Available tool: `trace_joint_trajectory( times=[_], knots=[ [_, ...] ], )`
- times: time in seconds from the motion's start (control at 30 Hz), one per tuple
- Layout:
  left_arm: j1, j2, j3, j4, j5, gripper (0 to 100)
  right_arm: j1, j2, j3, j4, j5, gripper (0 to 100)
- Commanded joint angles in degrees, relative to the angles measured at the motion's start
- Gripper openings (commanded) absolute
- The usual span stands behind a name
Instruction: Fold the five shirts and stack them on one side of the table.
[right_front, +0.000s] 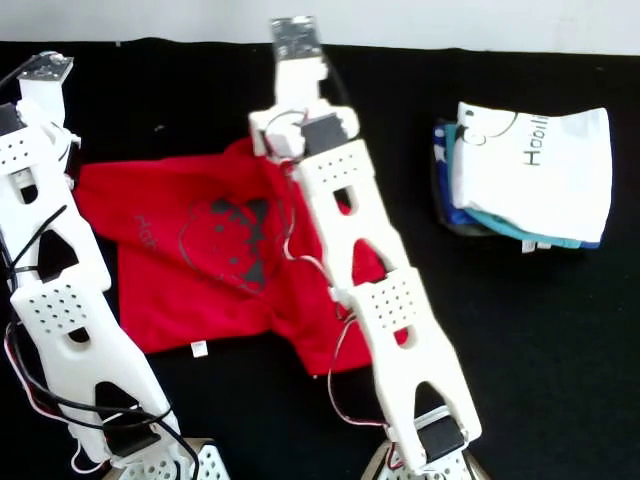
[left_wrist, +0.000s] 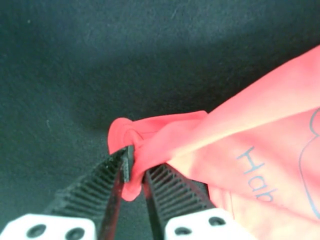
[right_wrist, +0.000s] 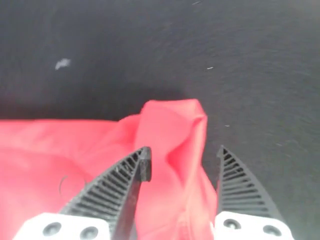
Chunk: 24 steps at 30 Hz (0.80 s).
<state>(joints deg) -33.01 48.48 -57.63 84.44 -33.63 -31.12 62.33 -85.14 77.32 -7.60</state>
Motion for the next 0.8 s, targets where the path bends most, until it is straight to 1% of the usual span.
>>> trace_joint_trajectory(
  times=[0.0, 0.17, 0.27, 0.33, 0.43, 0.53, 0.63, 0.77],
  knots=[
    [-1.8, -1.1, -2.42, 1.32, -0.44, 1, -1.27, 1.36, 3.03, -3.38, 4.13, 19.5],
    [-4.44, -0.66, -6.46, 8.53, -0.44, 1, -0.04, 8.66, 4.35, -8.48, 7.82, 19.5],
    [-6.02, -0.84, -8.57, 10.02, -0.44, 1, 2.77, 13.23, 3.56, -9.45, 11.34, 19.5],
    [-6.99, -0.84, -9.98, 10.11, -0.44, 1, 5.41, 13.85, 1.36, -9.1, 11.87, 19.5],
    [-7.52, -0.66, -11.21, 10.29, -0.44, 1, 8.75, 13.49, -2.24, -8.92, 9.67, 19.5],
    [-7.25, -0.66, -11.12, 10.29, -0.44, 1, 10.33, 13.41, -9.8, -6.37, 6.68, 19.5],
    [-6.55, -0.57, -11.12, 10.29, -0.44, 1, 10.07, 12.62, -16.57, -2.33, 4.48, 19.5],
    [-5.67, -0.57, -11.03, 10.37, -0.44, 1, 8.66, 8.4, -15.6, 1.19, 1.93, 19.5]
  ],
)
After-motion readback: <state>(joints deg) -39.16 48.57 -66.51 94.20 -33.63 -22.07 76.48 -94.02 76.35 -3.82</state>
